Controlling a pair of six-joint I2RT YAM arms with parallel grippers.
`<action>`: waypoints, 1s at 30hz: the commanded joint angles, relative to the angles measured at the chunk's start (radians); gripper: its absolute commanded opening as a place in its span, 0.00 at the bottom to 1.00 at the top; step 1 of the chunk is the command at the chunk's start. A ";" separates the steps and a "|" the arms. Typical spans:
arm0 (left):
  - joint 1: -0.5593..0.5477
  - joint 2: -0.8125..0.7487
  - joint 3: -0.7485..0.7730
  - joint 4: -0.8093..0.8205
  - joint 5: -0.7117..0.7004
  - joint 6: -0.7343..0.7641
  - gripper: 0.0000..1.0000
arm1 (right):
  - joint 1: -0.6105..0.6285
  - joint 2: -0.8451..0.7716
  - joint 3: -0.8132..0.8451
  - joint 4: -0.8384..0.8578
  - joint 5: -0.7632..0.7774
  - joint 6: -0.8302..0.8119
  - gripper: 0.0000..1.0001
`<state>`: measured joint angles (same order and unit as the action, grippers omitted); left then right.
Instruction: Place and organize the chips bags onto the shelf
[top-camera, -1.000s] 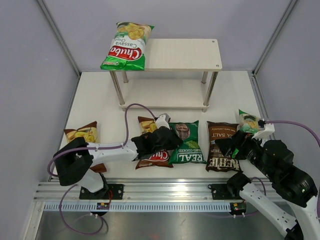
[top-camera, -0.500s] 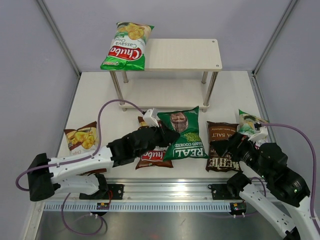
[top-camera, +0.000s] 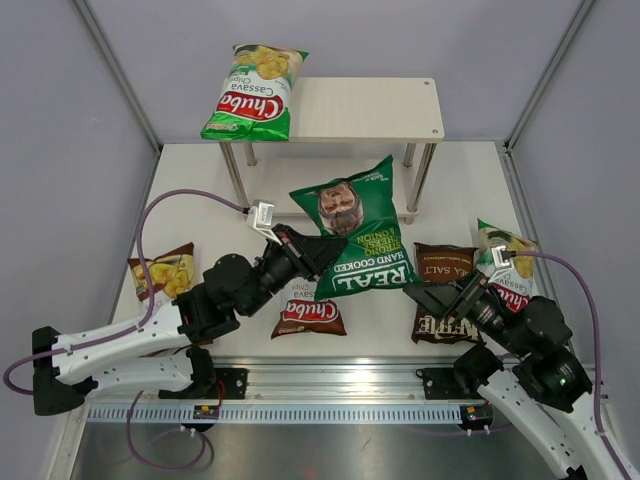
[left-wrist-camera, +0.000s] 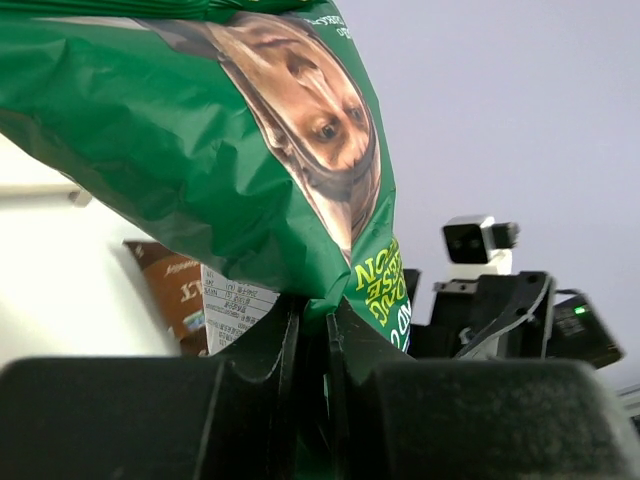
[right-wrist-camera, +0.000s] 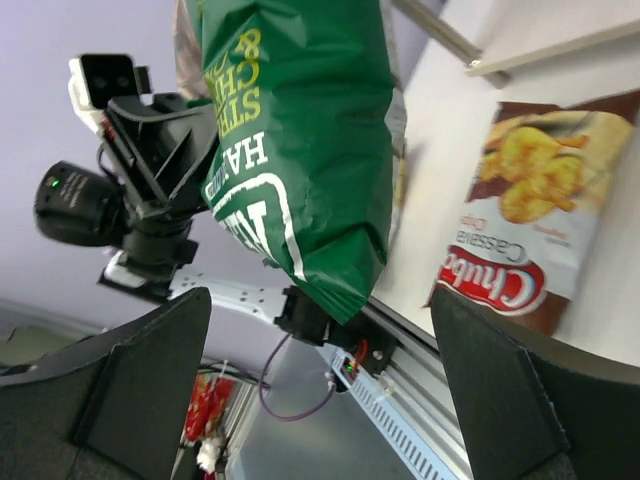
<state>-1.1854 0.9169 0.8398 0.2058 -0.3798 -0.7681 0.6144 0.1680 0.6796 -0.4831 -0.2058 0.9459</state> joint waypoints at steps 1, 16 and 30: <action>-0.006 -0.032 0.065 0.198 -0.063 0.050 0.09 | -0.002 0.025 -0.073 0.407 -0.148 0.034 1.00; -0.022 -0.029 0.056 0.256 -0.064 -0.066 0.08 | 0.001 0.350 -0.106 0.954 -0.155 0.028 0.93; -0.026 -0.056 0.117 0.058 -0.139 0.048 0.50 | 0.001 0.320 -0.019 0.776 -0.135 -0.080 0.34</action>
<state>-1.2057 0.9024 0.8833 0.2935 -0.4427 -0.7952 0.6144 0.5194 0.5808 0.3061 -0.3557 0.9298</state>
